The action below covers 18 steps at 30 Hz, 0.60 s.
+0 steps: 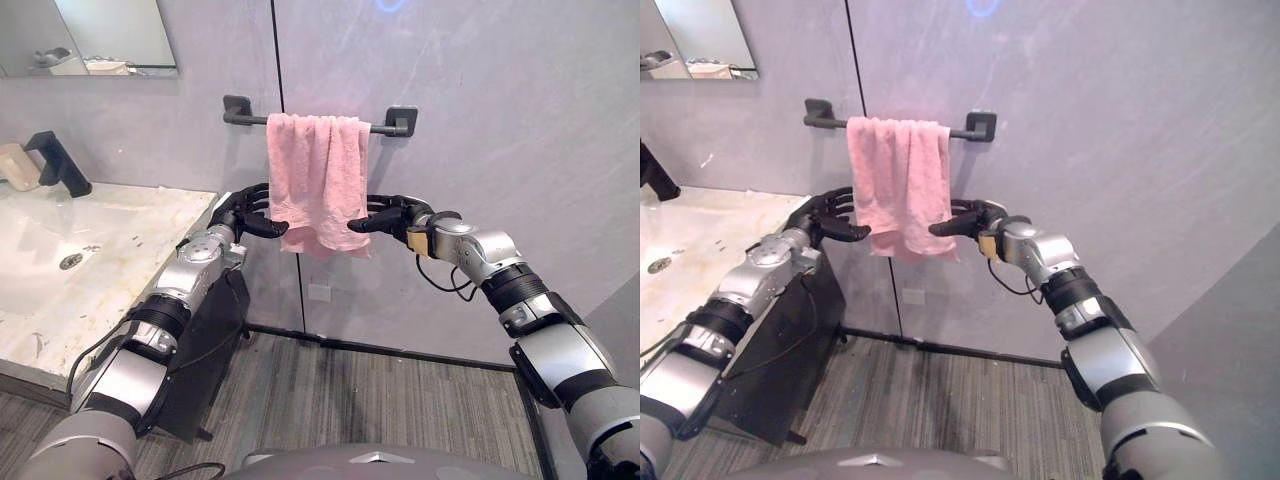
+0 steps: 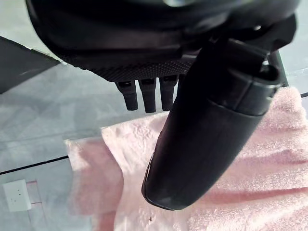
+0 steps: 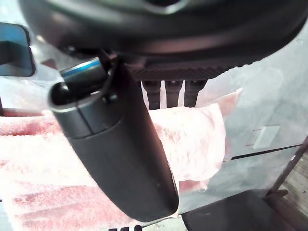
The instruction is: Organize the bathroom.
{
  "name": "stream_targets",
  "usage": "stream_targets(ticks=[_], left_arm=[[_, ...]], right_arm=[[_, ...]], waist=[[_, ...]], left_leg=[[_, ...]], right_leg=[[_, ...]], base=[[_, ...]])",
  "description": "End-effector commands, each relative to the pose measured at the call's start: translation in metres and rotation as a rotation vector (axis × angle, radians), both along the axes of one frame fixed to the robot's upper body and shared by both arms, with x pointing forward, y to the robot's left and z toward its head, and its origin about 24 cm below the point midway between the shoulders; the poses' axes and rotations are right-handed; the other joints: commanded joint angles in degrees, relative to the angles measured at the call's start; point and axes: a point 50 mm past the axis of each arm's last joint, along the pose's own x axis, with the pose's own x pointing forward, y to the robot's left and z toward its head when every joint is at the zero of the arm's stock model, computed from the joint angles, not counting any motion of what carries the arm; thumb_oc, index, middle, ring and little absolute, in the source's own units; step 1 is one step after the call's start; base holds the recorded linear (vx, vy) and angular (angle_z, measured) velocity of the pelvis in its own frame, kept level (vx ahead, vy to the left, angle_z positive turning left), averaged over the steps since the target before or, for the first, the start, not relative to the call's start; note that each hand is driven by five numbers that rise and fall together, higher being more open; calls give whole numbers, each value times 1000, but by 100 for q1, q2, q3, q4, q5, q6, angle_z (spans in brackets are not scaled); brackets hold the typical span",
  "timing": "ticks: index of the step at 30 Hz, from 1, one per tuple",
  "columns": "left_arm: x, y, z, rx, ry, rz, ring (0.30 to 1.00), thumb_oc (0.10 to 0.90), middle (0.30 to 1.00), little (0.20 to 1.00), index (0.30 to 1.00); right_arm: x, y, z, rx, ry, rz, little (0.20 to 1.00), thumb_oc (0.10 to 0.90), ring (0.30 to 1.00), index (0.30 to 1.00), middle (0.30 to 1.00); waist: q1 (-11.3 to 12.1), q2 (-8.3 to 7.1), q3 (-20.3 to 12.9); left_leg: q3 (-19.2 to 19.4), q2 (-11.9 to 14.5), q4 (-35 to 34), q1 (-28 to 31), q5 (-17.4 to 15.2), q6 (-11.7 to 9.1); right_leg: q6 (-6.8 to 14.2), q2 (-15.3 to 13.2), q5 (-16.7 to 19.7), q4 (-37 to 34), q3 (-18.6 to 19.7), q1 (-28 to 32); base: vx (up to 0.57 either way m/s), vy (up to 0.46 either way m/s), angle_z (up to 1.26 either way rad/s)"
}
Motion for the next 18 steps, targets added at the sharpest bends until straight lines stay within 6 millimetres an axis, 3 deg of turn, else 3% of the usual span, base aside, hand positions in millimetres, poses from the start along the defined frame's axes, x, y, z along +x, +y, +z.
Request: stream_targets(ticks=[1, 7, 9, 10, 11, 12, 13, 14, 16, 18], left_arm=[[11, 4, 24, 40, -121, 21, 900, 800, 900, 900, 900], [11, 23, 35, 80, -128, 68, 900, 800, 900, 900, 900], [13, 29, 44, 79, -142, 81, 900, 800, 900, 900, 900], [13, 34, 50, 88, -153, 76, 900, 800, 900, 900, 900], [13, 40, 58, 114, -163, 87, 900, 800, 900, 900, 900], [13, 40, 58, 114, -163, 87, 900, 800, 900, 900, 900], [13, 39, 59, 117, -171, 89, 900, 800, 900, 900, 900], [10, 40, 62, 108, -200, 107, 900, 800, 900, 900, 900], [7, 43, 68, 88, -219, 129, 900, 800, 900, 900, 900], [8, 47, 72, 62, -227, 149, 900, 800, 900, 900, 900]], right_arm=[[13, -6, 37, -8, -168, -10, 900, 800, 900, 900, 900], [13, -8, 41, -19, -183, 4, 900, 800, 900, 900, 900], [14, -7, 45, -15, -205, 18, 900, 800, 900, 900, 900], [14, -6, 46, -6, -216, 23, 900, 800, 900, 900, 900], [16, -5, 55, -5, -238, 54, 900, 800, 900, 900, 900], [16, -5, 55, -5, -238, 54, 900, 800, 900, 900, 900], [17, -6, 58, -8, -244, 62, 900, 800, 900, 900, 900], [15, -6, 63, -11, -265, 86, 900, 800, 900, 900, 900], [12, -5, 68, -6, -282, 101, 900, 800, 900, 900, 900], [12, -9, 76, -10, -294, 111, 900, 800, 900, 900, 900]], waist=[[183, 56, -838], [302, -28, -738], [339, -22, -622], [348, -41, -526], [384, -168, -308], [384, -168, -308], [388, -265, -264], [290, -319, -52], [262, -307, 82], [236, -277, 93]], left_leg=[[-44, -70, 379, -546, 106, 73], [-107, -233, 710, -645, -183, 279], [-84, -285, 865, -778, -283, 440], [-106, -334, 944, -826, -328, 487], [-142, -425, 1055, -809, -321, 428], [-142, -425, 1055, -809, -321, 428], [-172, -504, 1141, -825, -337, 361], [-320, -566, 1224, -768, -434, 333], [-326, -493, 1264, -767, -453, 382], [-286, -369, 1264, -792, -416, 316]], right_leg=[[602, -518, -492, 1148, -31, -555], [781, -827, -636, 1581, 111, -697], [878, -957, -693, 2567, 168, -1075], [983, -946, -493, 3223, 297, -1411], [1057, -988, -70, 2747, 356, -1664], [1057, -988, -70, 2747, 356, -1664], [1037, -961, 105, 2087, 372, -1660], [1060, -752, 484, 1638, 497, -1810], [1003, -663, 393, 1805, 597, -1973], [794, -511, 46, 1638, 430, -1772]], base=[[0, 0, 0], [-19, -14, -7], [-144, -42, -14], [-101, -161, -20], [-46, -157, -17], [36, -228, -42], [64, -224, -38], [40, -278, -40], [-12, -140, -4], [-19, -64, 20]])
